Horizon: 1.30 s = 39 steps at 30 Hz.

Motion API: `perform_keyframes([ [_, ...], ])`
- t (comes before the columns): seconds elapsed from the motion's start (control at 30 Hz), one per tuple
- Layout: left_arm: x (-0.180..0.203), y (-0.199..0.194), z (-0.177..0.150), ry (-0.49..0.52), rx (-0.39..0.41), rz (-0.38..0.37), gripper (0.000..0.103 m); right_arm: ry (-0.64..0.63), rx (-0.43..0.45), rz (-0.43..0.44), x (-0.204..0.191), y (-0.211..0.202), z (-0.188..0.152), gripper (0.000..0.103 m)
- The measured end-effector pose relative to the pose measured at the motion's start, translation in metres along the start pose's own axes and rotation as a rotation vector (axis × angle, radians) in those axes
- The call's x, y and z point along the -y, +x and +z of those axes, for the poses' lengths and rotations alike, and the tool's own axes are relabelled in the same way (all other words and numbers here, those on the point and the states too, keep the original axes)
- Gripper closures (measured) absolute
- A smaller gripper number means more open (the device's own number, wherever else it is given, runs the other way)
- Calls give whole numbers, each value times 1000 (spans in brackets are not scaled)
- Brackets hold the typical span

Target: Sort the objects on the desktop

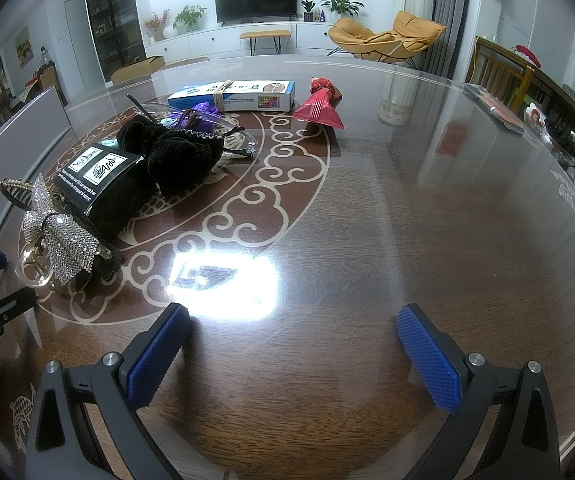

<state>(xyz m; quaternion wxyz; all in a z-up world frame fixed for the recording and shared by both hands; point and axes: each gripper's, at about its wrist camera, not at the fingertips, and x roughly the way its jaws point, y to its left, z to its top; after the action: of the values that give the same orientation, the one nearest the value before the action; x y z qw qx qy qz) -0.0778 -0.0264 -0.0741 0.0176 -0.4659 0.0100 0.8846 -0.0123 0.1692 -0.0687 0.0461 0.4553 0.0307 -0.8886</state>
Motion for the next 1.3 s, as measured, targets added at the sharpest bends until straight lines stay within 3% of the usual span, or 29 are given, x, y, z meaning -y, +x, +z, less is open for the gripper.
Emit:
perform_keyframes([
  [1.3,-1,-1,-1,0,0,1,0,2,0,-1,0,0,0,0],
])
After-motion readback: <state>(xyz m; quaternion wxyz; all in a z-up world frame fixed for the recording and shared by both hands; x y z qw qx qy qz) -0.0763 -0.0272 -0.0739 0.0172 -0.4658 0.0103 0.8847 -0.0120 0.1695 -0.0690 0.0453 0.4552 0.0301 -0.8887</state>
